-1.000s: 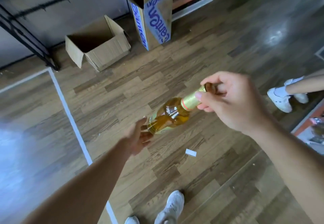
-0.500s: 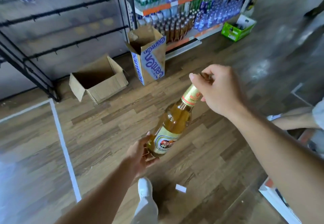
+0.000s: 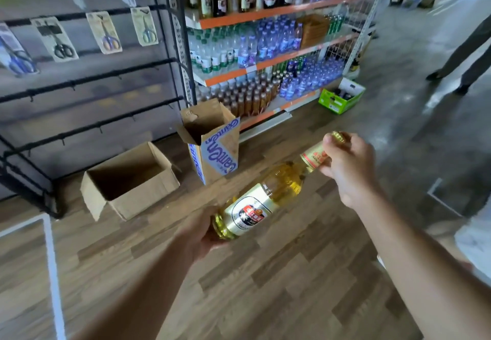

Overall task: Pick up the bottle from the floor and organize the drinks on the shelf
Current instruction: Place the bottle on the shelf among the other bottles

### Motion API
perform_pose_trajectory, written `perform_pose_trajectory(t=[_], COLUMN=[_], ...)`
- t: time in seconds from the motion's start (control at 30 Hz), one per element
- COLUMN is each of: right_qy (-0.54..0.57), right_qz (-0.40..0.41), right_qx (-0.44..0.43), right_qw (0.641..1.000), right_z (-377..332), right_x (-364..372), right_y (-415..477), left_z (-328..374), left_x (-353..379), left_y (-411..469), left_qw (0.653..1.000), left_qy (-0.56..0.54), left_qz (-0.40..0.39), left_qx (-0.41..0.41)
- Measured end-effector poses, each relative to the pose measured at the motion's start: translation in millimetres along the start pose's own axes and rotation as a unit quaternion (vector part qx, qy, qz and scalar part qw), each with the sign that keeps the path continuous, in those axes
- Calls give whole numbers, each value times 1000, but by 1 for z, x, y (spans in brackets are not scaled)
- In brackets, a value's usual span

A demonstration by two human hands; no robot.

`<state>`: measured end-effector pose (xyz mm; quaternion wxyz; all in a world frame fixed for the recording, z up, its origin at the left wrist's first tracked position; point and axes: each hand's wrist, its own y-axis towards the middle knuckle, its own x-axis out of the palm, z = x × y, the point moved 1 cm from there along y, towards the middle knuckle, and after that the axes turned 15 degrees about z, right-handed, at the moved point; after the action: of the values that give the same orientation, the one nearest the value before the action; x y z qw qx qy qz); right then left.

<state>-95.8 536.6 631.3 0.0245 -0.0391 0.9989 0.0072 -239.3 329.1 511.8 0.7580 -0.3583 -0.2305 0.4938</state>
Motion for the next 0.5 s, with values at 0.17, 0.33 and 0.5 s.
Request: perform_pose_trajectory(t=[0.17,0.33,0.5], right_qy=[30,36,46], right_qz=[27,-1,-38], right_qx=[39,36,12], right_qw=[998,999,998], right_z=[-7,-25,-53], right_x=[16,34,62], right_y=[89,187,268], left_z=[60,116,169], left_x=[66,135,187], left_y=[20,33,43], left_qw=[999,997,995], left_qy=[-14,-46,-39], left_qz=[-29,-11,7], left_qx=[21,60,87])
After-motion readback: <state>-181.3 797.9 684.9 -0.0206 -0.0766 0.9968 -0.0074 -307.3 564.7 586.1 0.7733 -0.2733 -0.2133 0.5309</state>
